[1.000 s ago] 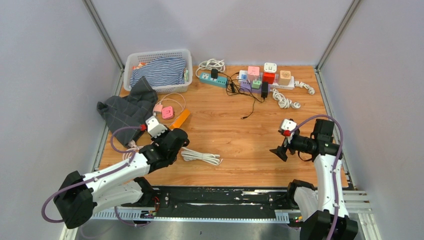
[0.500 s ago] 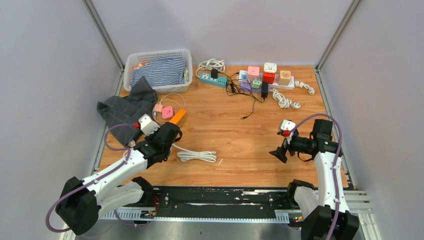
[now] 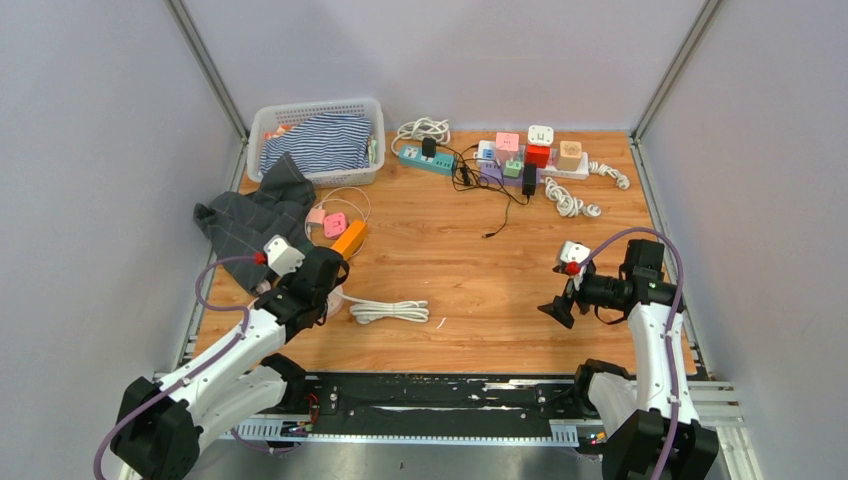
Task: Pull the plug off the socket
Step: Place the socket at the center of the board.
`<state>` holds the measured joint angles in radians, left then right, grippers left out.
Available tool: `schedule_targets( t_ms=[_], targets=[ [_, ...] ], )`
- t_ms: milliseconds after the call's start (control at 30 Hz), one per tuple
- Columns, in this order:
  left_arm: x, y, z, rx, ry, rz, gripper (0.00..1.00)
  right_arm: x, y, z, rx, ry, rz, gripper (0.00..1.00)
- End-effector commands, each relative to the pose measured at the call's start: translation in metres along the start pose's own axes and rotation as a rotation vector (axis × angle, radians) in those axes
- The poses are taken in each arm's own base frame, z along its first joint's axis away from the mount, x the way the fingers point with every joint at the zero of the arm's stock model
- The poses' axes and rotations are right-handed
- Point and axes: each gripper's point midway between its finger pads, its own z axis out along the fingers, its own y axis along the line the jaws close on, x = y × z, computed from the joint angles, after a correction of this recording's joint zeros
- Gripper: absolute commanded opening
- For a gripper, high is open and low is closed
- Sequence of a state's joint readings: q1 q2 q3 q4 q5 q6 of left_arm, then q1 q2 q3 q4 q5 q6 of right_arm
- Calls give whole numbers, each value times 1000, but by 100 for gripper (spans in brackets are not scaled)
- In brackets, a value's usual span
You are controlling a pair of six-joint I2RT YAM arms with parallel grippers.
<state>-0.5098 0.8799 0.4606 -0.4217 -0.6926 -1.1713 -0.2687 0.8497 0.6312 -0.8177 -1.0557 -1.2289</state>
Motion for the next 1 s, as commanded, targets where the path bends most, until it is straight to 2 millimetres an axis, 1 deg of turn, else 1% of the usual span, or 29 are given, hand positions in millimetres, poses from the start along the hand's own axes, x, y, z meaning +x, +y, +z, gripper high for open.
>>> schedule_targets(
  t_ms=[0,67,267,300,433,567,667,733,767,800,900,967],
  targets=[
    [-5,10,-1,-26,-21,-15,14,-13,2,-2,-16,-33,-21,95],
    [-7,10,-3,-29,-22,-9,21,-13,2,-2,-18,-37,-21,95],
    [-19,16,-12,-22,-53,-17,58,-14,2,-2,-23,-40,-12,95],
    [-21,15,-14,-16,-55,-20,62,-14,2,-2,-24,-40,-11,95],
    [-22,6,-22,42,-28,-36,69,-14,1,-2,-26,-38,-2,95],
    [-20,-11,-33,133,24,-29,75,-14,1,-2,-26,-34,21,95],
    [-27,-21,-43,193,30,-15,77,-14,-1,-2,-26,-29,27,96],
    [-33,-33,-53,260,32,1,78,-14,-2,-3,-23,-25,32,96],
    [-34,-43,-59,317,40,18,78,-14,-2,-3,-22,-23,33,96],
    [-31,-55,-68,390,73,32,78,-14,-2,-3,-21,-22,34,96],
    [-27,-90,-99,624,140,72,80,-14,-3,-4,-15,-15,44,96],
    [-25,-113,-125,804,174,109,82,-15,-8,-6,5,-3,66,99]
  ],
)
